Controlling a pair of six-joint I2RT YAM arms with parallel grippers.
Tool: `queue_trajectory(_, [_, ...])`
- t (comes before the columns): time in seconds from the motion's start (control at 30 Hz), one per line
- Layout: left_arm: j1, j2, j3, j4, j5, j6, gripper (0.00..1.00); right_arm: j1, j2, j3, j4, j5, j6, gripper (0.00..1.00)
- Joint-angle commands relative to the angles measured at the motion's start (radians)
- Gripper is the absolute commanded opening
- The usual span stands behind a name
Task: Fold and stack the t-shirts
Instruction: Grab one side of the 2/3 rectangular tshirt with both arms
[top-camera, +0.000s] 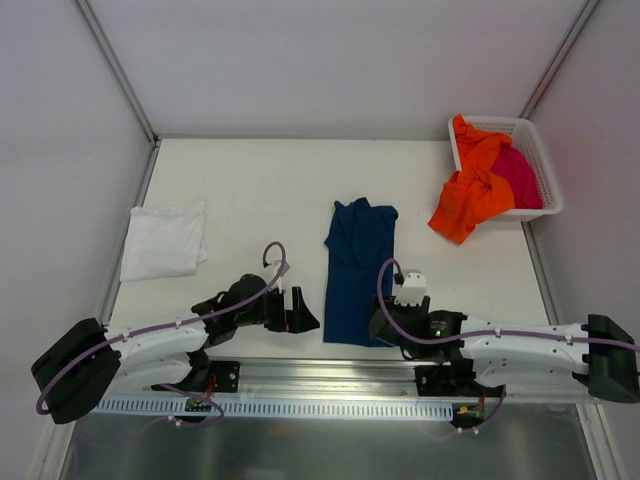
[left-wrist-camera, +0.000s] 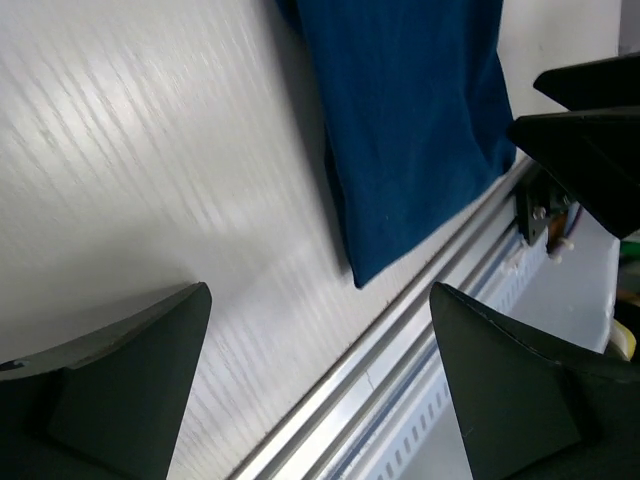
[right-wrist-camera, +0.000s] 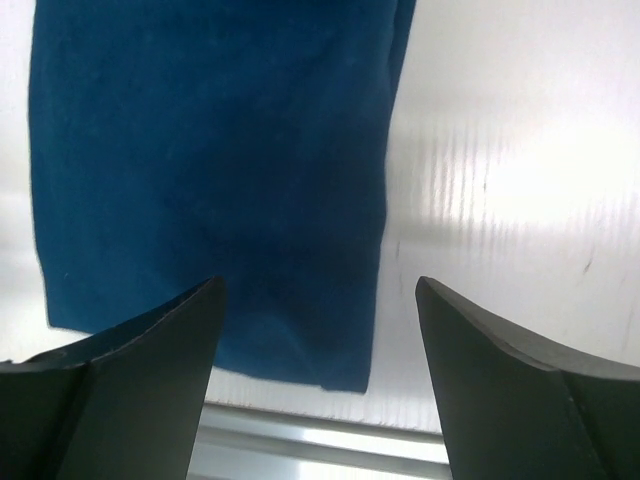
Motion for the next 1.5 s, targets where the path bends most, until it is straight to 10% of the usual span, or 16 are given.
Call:
queue_trajectory(0.0, [-0.033, -0.018, -0.059, 0.214, 0.100, -0.076, 0.93, 0.091, 0.000, -0.003, -0.077, 0.088, 0.215, 0.81])
queue_trajectory(0.5, [-0.159, 0.455, -0.155, 0.845, 0.169, -0.231, 0.91, 0.411, 0.170, 0.098, -0.413, 0.193, 0.718, 0.85])
queue_trajectory(0.7, [-0.177, 0.643, -0.167, 1.074, 0.151, -0.274, 0.86, 0.440, 0.227, 0.059, -0.303, 0.199, 0.778, 0.89])
queue_trajectory(1.47, [-0.216, 0.523, -0.006, 0.551, 0.025, -0.144, 0.79, 0.440, 0.141, -0.133, -0.150, 0.228, 0.843, 0.74])
